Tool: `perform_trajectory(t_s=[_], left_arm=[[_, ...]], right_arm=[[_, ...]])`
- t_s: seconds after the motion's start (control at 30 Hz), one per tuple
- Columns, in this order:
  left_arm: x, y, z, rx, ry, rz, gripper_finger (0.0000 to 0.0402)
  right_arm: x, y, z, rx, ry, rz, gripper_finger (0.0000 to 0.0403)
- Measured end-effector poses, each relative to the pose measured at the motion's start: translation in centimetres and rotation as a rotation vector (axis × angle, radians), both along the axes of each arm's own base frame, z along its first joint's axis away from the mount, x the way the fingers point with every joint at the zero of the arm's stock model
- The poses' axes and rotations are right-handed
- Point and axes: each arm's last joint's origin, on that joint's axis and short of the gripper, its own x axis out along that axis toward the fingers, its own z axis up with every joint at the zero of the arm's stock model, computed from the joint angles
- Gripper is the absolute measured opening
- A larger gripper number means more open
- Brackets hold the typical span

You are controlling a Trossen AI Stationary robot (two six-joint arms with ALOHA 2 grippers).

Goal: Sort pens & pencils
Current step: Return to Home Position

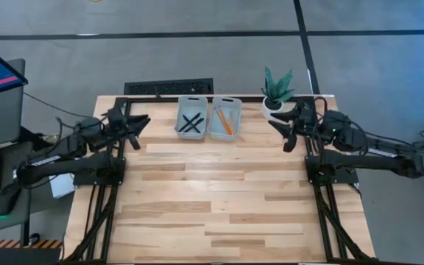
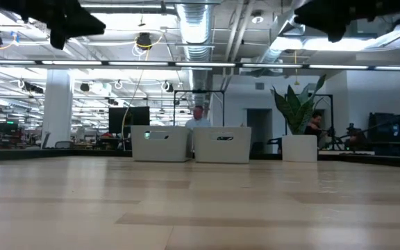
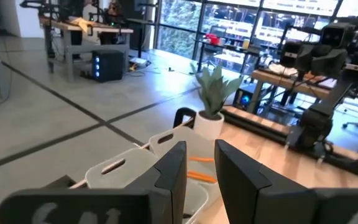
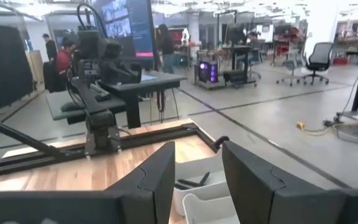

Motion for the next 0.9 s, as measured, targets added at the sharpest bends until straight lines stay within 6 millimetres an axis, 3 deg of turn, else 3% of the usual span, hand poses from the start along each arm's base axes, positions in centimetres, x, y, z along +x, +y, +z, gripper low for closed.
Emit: perform_trajectory(t_s=[0.17,0.4,0.9], left_arm=[[-0.1,0.0,-2.1,-0.021,0.004,0.001,0.0073],[-0.7,-0.2,-3.6,-0.007,-0.067,-0.001,0.0073],[-1.5,-0.5,-7.8,0.024,-0.09,-0.004,0.0073]], right_arm=[[-0.5,0.1,-2.9,0.003,-0.066,0.001,0.0157],[-1.7,0.6,-6.2,0.023,-0.203,0.017,0.0157],[-2.9,1.0,-9.7,-0.01,-0.23,0.027,0.0157]])
